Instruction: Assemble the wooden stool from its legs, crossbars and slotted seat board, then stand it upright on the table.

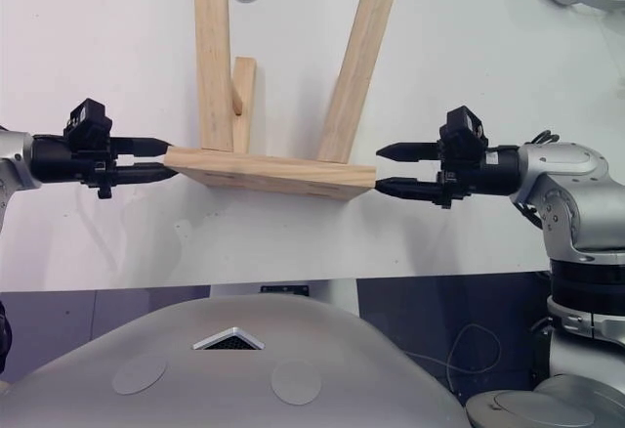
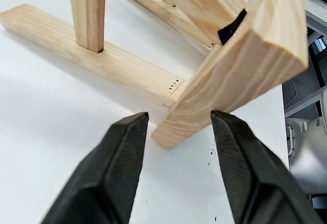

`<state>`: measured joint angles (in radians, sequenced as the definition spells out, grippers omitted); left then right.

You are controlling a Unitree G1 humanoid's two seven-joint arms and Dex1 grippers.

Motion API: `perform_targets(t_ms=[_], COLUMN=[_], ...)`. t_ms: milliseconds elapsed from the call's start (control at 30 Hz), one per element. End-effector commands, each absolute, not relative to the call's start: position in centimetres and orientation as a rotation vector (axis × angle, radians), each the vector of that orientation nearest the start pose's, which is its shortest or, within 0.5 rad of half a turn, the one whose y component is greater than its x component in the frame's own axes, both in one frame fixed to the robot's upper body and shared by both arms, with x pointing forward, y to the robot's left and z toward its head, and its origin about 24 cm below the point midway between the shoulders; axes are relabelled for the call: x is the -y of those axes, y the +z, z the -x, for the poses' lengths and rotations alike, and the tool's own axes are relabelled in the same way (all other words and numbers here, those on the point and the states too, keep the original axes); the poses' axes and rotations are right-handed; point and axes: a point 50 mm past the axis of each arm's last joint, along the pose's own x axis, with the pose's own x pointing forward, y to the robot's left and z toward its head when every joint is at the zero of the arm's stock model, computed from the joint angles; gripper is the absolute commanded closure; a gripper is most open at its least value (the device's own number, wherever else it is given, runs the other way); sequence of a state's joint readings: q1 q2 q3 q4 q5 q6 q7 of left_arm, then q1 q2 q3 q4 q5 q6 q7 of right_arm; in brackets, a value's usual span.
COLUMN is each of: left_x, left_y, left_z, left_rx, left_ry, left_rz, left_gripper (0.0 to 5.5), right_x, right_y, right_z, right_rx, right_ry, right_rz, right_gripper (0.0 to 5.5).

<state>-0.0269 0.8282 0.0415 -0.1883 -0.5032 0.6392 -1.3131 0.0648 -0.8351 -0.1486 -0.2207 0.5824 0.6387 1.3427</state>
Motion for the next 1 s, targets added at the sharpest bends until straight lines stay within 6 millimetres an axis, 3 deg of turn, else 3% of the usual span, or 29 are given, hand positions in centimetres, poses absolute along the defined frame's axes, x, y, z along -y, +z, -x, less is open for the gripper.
perform_targets(t_ms=[33, 200, 400, 567, 800, 1000], left_x=[-23.6, -24.5, -21.7, -20.8, -21.2, -22.1], left_y=[9.7, 10.1, 10.9, 10.4, 9.9, 10.0], left_z=[-21.8, -21.2, -21.7, -21.6, -21.1, -22.3], left_rx=[-0.561, -0.634, -0.488, -0.448, -0.488, -0.47], left_ry=[-1.318, -1.398, -1.439, -1.422, -1.426, -1.38], left_rz=[-0.025, -0.136, -0.175, -0.178, -0.212, -0.273], left_gripper=[3.21, 3.21, 3.21, 3.21, 3.21, 3.21], right_x=[24.7, 24.5, 22.4, 21.4, 22.6, 23.4], right_y=[10.1, 10.6, 11.2, 10.7, 10.1, 9.4], right_z=[-18.7, -17.2, -18.1, -18.4, -18.4, -18.3], right_rx=[-0.497, -0.538, -0.448, -0.455, -0.498, -0.517], right_ry=[1.189, 1.215, 1.26, 1.297, 1.234, 1.189], right_rz=[0.007, 0.1, 0.111, 0.09, 0.11, 0.145], right_gripper=[2.2, 2.2, 2.2, 2.2, 3.55, 3.55])
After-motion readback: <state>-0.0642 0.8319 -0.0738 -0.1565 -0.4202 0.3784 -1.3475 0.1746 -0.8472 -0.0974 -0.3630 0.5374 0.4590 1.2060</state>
